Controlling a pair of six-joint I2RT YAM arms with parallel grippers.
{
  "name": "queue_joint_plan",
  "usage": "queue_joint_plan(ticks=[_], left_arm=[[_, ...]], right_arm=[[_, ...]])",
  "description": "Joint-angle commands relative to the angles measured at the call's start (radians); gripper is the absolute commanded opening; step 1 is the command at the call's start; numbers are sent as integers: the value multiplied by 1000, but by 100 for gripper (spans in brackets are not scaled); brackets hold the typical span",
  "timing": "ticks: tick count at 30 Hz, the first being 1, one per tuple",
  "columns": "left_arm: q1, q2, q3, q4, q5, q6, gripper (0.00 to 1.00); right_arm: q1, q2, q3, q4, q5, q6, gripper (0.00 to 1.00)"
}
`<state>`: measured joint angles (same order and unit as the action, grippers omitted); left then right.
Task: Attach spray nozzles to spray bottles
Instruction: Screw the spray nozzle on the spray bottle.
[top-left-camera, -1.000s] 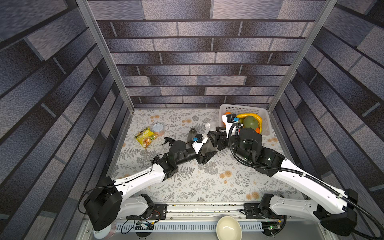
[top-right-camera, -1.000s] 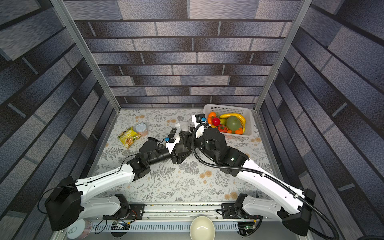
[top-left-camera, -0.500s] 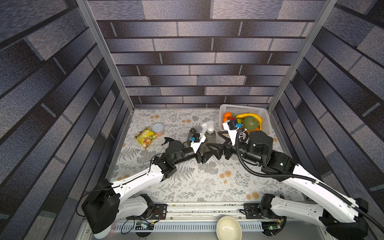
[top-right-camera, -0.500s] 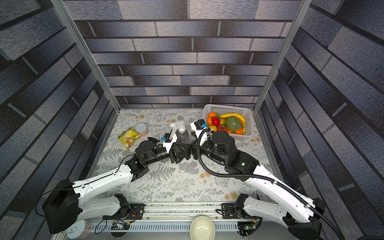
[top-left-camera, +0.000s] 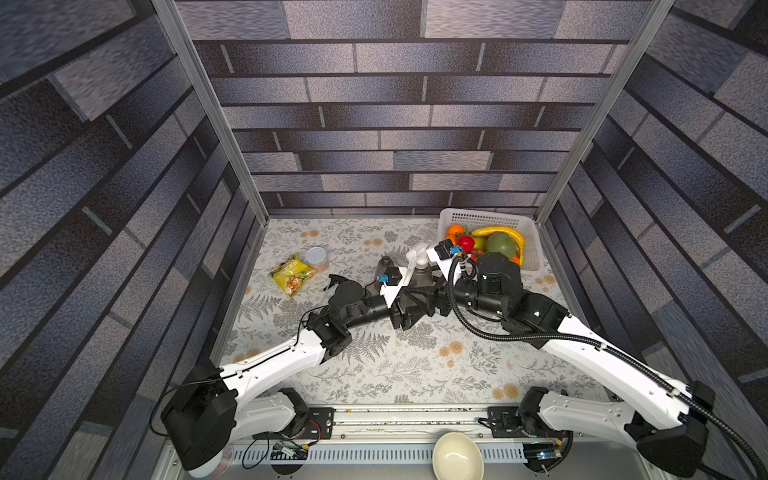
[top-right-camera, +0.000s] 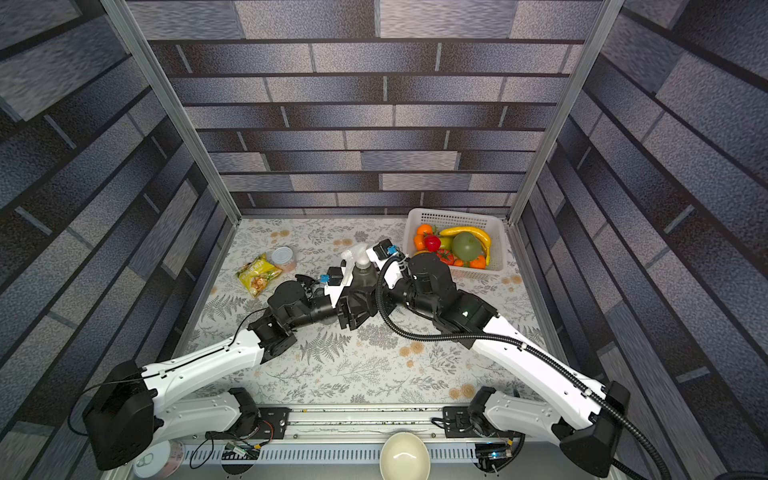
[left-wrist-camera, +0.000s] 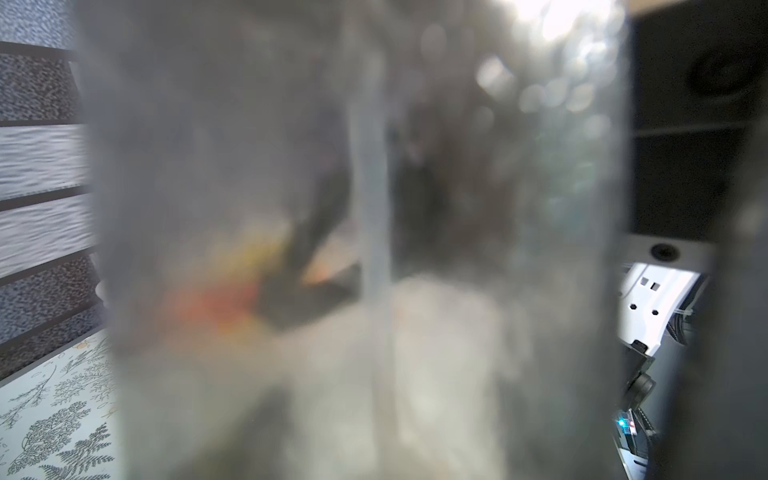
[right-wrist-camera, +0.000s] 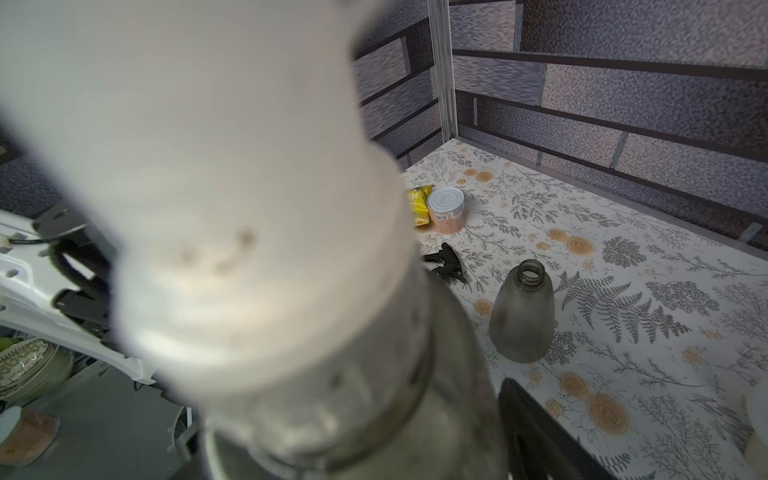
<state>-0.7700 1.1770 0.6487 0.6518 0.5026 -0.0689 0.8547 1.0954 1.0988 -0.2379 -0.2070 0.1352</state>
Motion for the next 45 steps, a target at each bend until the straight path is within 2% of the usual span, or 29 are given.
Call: queue_joint_plan(ticks=[1, 6, 17, 27, 37, 41, 45], left_arm=[[12, -14, 13, 51, 30, -33, 78], [23, -7, 7, 78, 35, -53, 80], [17, -5, -17, 86, -8, -50, 100], [-32, 6, -64, 104, -77, 15, 100], [-43, 84, -133, 438, -226, -16, 99], [-44, 105, -129, 469, -223, -17, 91], [-45, 97, -135, 463, -233, -6, 91]], right_arm=[[1, -12, -20, 57, -70, 6, 75], [0, -19, -63, 87, -85, 30, 68], [1, -31, -65, 132, -52, 56, 64], [0, -51, -42, 143, -4, 76, 64], [0, -52, -49, 160, -16, 127, 63], [1, -47, -43, 140, -11, 126, 63], [0, -43, -43, 123, 0, 121, 63]])
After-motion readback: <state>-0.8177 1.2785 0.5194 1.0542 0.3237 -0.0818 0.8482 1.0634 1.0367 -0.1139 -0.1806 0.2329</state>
